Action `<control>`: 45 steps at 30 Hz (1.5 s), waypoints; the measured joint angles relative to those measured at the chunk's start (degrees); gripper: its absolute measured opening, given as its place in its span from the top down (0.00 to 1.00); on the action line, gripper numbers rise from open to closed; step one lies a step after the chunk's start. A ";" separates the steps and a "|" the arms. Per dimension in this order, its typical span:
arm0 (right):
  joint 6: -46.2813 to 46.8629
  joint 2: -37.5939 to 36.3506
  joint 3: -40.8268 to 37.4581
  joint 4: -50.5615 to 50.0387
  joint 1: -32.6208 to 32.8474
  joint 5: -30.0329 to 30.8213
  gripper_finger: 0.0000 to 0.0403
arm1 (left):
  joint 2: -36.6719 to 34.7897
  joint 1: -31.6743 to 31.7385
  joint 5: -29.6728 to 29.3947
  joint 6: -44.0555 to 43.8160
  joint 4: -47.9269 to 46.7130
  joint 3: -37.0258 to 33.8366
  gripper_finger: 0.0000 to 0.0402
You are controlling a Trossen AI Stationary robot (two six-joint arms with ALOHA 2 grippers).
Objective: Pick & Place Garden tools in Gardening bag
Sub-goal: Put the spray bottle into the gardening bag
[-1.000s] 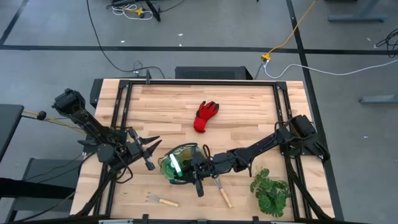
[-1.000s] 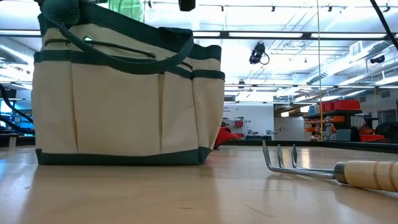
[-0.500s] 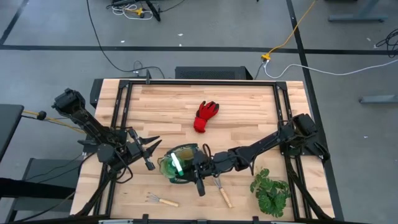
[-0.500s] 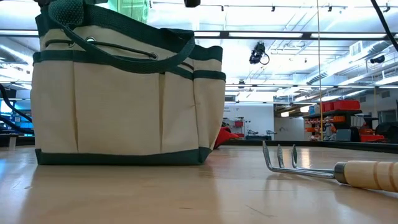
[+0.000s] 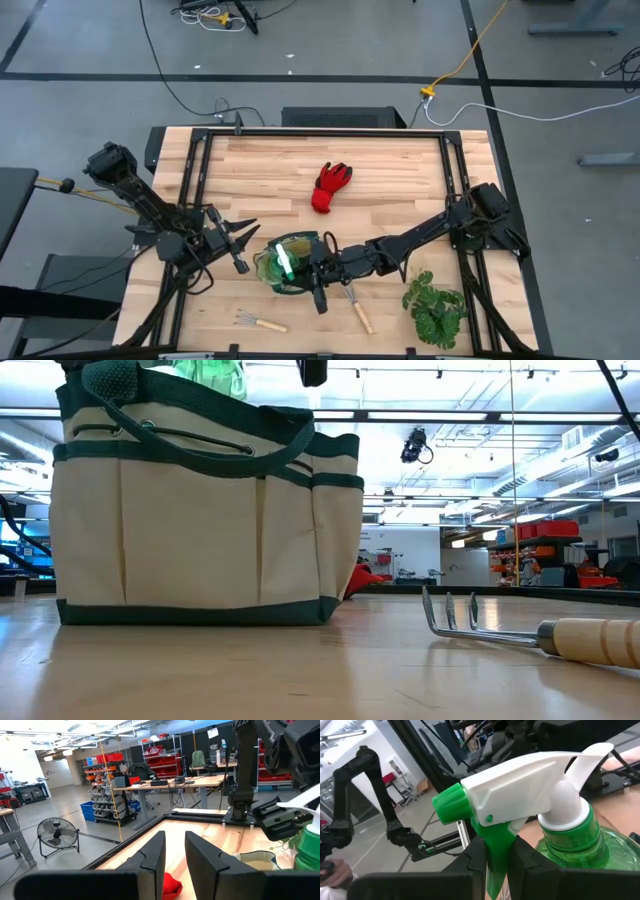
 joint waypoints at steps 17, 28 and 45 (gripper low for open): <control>2.94 3.78 0.00 1.87 -0.49 0.95 0.91 | 0.00 0.02 0.02 0.00 0.00 0.00 0.80; 4.64 5.60 0.00 3.08 -1.30 -0.13 0.91 | 0.00 0.02 0.02 0.00 0.00 0.01 0.80; 6.08 5.92 0.02 0.00 -1.32 1.40 0.91 | 0.00 0.02 0.02 0.00 0.00 0.02 0.80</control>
